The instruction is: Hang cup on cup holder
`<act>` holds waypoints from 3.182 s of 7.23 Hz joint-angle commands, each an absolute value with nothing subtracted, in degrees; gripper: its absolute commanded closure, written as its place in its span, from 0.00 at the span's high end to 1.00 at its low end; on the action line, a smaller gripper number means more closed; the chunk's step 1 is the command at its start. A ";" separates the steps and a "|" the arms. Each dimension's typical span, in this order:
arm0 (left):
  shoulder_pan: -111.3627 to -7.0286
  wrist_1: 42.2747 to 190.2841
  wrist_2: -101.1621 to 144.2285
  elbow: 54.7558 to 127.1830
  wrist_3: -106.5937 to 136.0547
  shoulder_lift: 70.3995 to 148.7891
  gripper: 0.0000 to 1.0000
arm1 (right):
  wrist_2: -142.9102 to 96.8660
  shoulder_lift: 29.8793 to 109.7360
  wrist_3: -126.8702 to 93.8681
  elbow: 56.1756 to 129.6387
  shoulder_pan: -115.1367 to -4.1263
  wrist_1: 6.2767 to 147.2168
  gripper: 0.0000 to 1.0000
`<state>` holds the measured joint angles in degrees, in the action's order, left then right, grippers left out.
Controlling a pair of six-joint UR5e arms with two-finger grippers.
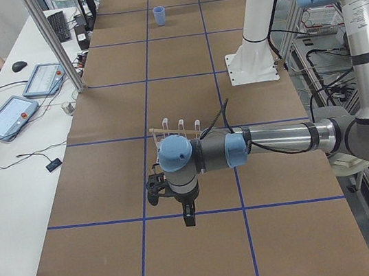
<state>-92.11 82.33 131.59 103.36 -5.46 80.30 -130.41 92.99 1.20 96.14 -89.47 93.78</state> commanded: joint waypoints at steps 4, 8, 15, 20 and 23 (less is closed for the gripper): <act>-92.11 82.27 131.66 103.27 -5.45 80.51 0.98 | -130.34 92.90 1.23 96.33 -89.38 93.69 1.00; -92.20 82.09 131.83 103.27 -5.45 81.12 0.98 | -130.52 92.64 1.14 96.42 -89.47 93.78 1.00; -92.11 84.11 132.10 103.89 -5.62 87.01 0.98 | -133.92 88.60 0.53 102.22 -80.71 91.78 1.00; -92.02 86.22 131.84 103.54 -5.63 87.10 0.98 | -135.86 87.20 -1.48 96.25 -74.80 83.41 1.00; -92.02 86.22 131.84 103.01 -5.71 87.10 0.98 | -137.55 84.38 -9.48 94.66 -71.90 83.15 1.00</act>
